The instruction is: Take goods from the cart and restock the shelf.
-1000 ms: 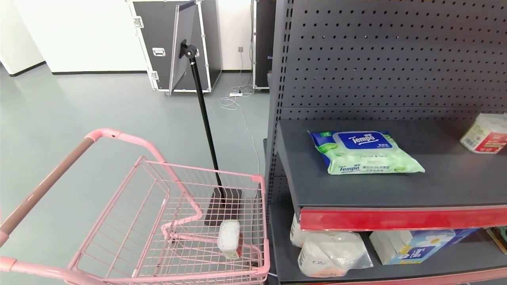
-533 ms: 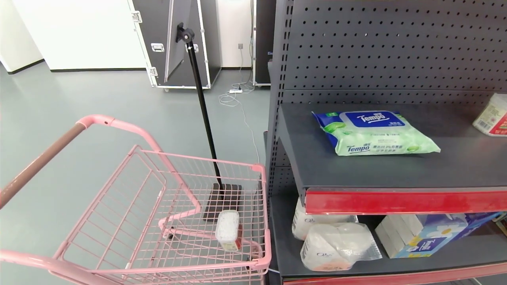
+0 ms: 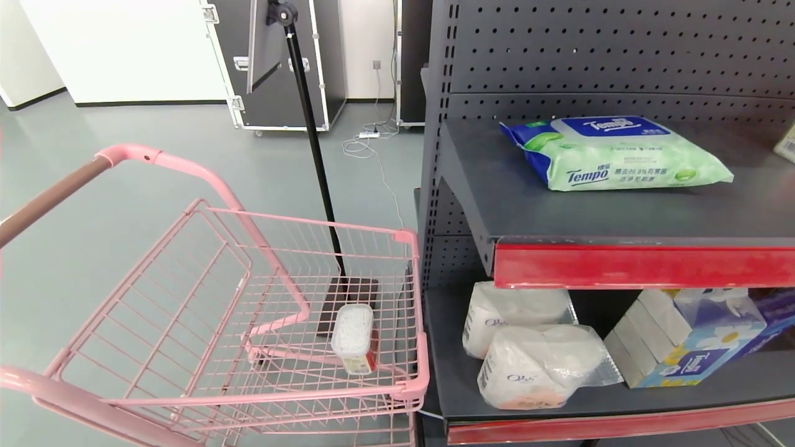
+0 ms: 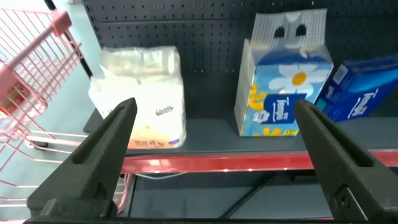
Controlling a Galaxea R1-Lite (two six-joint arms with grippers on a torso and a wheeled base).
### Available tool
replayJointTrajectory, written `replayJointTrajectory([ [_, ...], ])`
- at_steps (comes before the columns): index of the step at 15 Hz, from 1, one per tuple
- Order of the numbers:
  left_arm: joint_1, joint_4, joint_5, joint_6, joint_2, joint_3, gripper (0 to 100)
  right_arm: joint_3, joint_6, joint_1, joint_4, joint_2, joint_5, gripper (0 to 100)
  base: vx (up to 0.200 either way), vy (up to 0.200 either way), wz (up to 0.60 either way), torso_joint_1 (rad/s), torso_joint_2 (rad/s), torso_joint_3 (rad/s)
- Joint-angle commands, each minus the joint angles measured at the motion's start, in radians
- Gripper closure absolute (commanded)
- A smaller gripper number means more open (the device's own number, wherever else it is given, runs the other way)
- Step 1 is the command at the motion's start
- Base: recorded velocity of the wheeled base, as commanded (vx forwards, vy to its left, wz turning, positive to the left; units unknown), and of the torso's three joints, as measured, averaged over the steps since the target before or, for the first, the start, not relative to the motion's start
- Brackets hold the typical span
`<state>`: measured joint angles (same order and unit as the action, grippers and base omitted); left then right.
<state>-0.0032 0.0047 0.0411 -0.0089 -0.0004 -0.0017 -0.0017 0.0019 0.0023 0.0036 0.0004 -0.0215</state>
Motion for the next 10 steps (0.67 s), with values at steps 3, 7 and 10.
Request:
replayJointTrajectory([
  [3,0.0,0.0,0.0,0.003,0.0,0.0,0,0.0,0.0,0.001,-0.001,0.0,0.0,0,0.0,0.0,0.0,-0.09,0.43,0.336],
  [7,-0.05,-0.022,0.065,-0.186,0.416,-0.466,0,0.0,0.001,0.001,-0.001,0.0,0.0,0,0.0,0.0,0.0,-0.018,0.09,0.074],
  [10,-0.072,0.0,0.154,-0.166,0.783,-0.764,0,0.0,0.001,-0.001,-0.001,0.0,0.002,0,0.0,0.0,0.0,0.0,0.0,0.0],
])
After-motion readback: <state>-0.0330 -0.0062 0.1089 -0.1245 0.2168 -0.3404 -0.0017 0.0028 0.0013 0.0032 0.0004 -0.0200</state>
